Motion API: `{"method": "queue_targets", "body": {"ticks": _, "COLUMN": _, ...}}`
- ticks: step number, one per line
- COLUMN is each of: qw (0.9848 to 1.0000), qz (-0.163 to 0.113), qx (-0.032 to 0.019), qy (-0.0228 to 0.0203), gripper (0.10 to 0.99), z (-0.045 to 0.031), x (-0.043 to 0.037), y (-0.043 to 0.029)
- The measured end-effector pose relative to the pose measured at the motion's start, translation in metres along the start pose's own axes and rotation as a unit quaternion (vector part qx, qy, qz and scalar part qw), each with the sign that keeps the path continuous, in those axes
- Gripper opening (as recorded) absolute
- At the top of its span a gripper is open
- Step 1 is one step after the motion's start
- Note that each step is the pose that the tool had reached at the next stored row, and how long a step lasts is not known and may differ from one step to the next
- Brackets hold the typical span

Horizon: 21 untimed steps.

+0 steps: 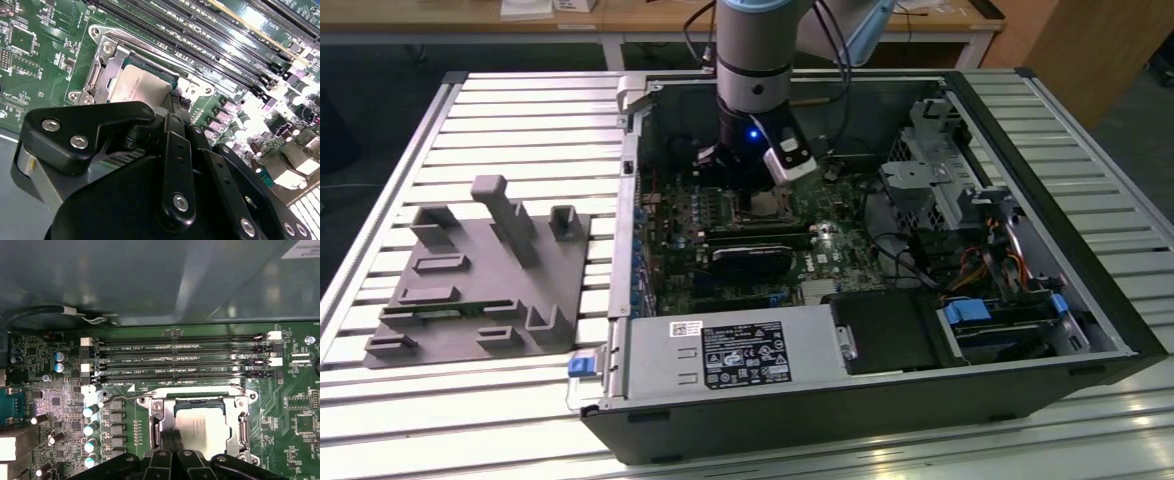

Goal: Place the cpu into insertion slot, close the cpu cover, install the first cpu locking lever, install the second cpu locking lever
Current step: 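Close the cpu cover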

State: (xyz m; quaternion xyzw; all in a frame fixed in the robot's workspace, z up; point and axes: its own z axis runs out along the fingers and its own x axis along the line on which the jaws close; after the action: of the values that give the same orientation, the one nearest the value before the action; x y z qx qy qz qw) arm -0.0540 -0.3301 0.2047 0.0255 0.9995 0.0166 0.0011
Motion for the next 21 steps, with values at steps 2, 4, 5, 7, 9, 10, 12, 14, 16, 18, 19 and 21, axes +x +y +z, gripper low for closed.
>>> {"method": "queue_targets", "body": {"ticks": 2, "qw": 1.0000, "qz": 0.000, "qx": -0.0002, "qy": 0.0000, "gripper": 0.106, "z": -0.0048, "x": 0.0000, "y": 0.0002}}
{"method": "queue_targets", "body": {"ticks": 4, "qw": 1.0000, "qz": 0.000, "qx": -0.0002, "qy": 0.0000, "gripper": 0.106, "z": -0.0097, "x": 0.0000, "y": 0.0003}}
{"method": "queue_targets", "body": {"ticks": 5, "qw": 1.0000, "qz": 0.000, "qx": -0.0002, "qy": 0.0000, "gripper": 0.106, "z": -0.0112, "x": 0.0000, "y": 0.0004}}
{"method": "queue_targets", "body": {"ticks": 7, "qw": 1.0000, "qz": 0.000, "qx": -0.0003, "qy": -0.0011, "gripper": 0.106, "z": -0.0120, "x": -0.0001, "y": 0.0004}}
{"method": "queue_targets", "body": {"ticks": 9, "qw": 1.0000, "qz": 0.000, "qx": -0.0005, "qy": -0.0022, "gripper": 0.106, "z": -0.0119, "x": -0.0003, "y": 0.0005}}
{"method": "queue_targets", "body": {"ticks": 10, "qw": 1.0000, "qz": 0.000, "qx": -0.0004, "qy": -0.0023, "gripper": 0.106, "z": -0.0121, "x": -0.0008, "y": 0.0005}}
{"method": "queue_targets", "body": {"ticks": 12, "qw": 1.0000, "qz": 0.000, "qx": -0.0002, "qy": -0.0023, "gripper": 0.106, "z": -0.0122, "x": -0.0035, "y": 0.0006}}
{"method": "queue_targets", "body": {"ticks": 14, "qw": 1.0000, "qz": 0.000, "qx": -0.0003, "qy": -0.0024, "gripper": 0.106, "z": -0.0121, "x": -0.0093, "y": 0.0009}}
{"method": "queue_targets", "body": {"ticks": 16, "qw": 1.0000, "qz": 0.000, "qx": -0.0003, "qy": -0.0024, "gripper": 0.106, "z": -0.0121, "x": -0.0166, "y": 0.0014}}
{"method": "queue_targets", "body": {"ticks": 18, "qw": 1.0000, "qz": 0.000, "qx": -0.0003, "qy": -0.0024, "gripper": 0.106, "z": -0.0120, "x": -0.0230, "y": 0.0018}}
{"method": "queue_targets", "body": {"ticks": 19, "qw": 1.0000, "qz": 0.000, "qx": -0.0003, "qy": -0.0024, "gripper": 0.106, "z": -0.0121, "x": -0.0248, "y": 0.0018}}
{"method": "queue_targets", "body": {"ticks": 21, "qw": 1.0000, "qz": 0.000, "qx": -0.0003, "qy": -0.0024, "gripper": 0.106, "z": -0.0124, "x": -0.0252, "y": 0.0019}}
